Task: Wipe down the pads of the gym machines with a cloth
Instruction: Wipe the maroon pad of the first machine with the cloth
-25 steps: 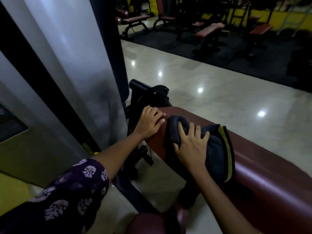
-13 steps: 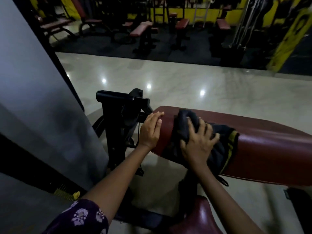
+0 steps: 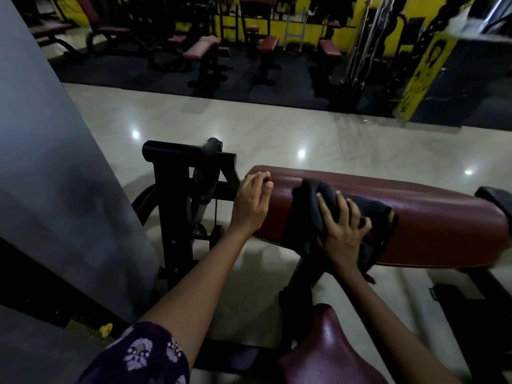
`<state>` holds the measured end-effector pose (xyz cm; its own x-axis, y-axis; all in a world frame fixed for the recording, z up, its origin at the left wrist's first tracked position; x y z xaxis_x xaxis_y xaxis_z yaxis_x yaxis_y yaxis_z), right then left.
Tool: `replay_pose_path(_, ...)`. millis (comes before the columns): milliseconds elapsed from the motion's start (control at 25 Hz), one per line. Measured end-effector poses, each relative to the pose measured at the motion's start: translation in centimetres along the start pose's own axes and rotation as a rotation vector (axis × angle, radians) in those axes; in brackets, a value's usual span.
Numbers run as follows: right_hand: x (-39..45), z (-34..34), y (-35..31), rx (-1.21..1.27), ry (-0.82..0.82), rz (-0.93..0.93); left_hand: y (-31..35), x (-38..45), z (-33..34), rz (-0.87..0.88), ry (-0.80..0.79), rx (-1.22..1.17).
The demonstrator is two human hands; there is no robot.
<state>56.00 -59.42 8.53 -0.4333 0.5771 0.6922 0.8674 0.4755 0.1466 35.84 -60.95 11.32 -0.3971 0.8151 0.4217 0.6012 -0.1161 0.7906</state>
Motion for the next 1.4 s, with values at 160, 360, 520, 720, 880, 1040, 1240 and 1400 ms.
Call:
replay_pose_path(160, 1.6, 0.1, -4.3, 0.055, -0.054, 0.072, -0.3, -0.2, 0.4, 0.052, 0.027, 0.13)
replay_pose_path(360, -1.3, 0.8, 0.1, -0.027, -0.009, -0.249, -2.0, -0.2, 1.8, 0.227, 0.166, 0.395)
replay_pose_path(520, -1.1, 0.7, 2.6, 0.029, 0.052, 0.224, -2.0, -0.2, 1.8, 0.289, 0.236, 0.434)
replay_pose_path(720, -0.8, 0.5, 0.6, 0.062, -0.006, 0.058, 0.2, 0.0, 2.6, 0.097, 0.274, 0.457)
replay_pose_path(880, -3.9, 0.5, 7.4, 0.004, 0.028, 0.144, 1.9, -0.5, 4.1, 0.089, 0.268, 0.468)
replay_pose_path(1040, -3.6, 0.2, 8.2, 0.07, 0.076, 0.487, 5.1, -1.9, 8.2, 0.306, 0.045, 0.465)
replay_pose_path(1240, -5.5, 0.1, 12.2, -0.009, 0.026, 0.055, 5.1, -2.4, 9.9, 0.339, 0.063, 0.624)
replay_pose_path(1400, -4.8, -0.1, 13.8, 0.053, 0.177, 0.569, 5.1, -2.5, 10.4, 0.347, 0.114, 0.651)
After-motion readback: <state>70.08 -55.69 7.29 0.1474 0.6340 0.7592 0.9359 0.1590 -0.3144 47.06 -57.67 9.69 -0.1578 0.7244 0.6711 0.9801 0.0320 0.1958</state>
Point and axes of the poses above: each hand's wrist, its own x-axis towards the middle knuckle, its own z-axis out of the palm, y = z × x, the point moved 1 cm from there along x, towards the middle knuckle, and after that the axes turned 9 degrees about -z, right-handed, at the moved point
